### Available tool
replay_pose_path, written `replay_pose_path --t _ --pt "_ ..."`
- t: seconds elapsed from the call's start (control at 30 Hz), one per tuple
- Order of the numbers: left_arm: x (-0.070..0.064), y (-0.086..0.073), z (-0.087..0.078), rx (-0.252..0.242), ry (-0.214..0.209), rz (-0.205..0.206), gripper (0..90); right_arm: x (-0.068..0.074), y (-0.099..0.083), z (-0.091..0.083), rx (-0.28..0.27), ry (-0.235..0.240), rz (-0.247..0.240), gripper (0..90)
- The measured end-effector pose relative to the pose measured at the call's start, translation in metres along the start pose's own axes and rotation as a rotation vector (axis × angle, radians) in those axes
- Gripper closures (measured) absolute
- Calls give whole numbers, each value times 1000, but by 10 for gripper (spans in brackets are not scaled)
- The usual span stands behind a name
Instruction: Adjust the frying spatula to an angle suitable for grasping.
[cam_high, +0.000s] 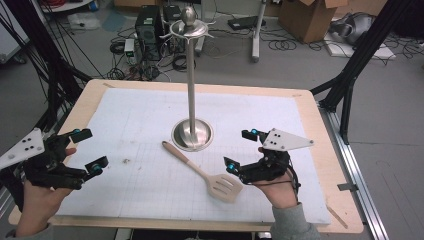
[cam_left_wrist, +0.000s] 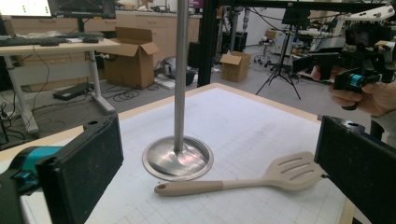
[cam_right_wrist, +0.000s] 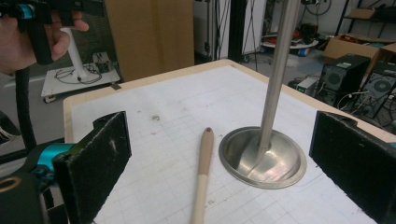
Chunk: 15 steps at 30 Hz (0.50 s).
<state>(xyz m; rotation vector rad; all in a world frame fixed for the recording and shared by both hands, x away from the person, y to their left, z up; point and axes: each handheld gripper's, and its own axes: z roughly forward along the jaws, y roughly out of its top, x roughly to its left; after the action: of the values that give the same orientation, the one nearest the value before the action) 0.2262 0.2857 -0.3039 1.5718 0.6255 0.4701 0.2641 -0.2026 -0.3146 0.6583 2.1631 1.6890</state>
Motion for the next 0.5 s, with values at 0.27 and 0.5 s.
replay_pose_path --t 0.27,0.5 --pt "0 -2 1 6 -1 -4 17 1 -5 13 28 6 11 49" --pt "0 -2 0 4 2 -5 17 7 -6 25 57 12 -2 49"
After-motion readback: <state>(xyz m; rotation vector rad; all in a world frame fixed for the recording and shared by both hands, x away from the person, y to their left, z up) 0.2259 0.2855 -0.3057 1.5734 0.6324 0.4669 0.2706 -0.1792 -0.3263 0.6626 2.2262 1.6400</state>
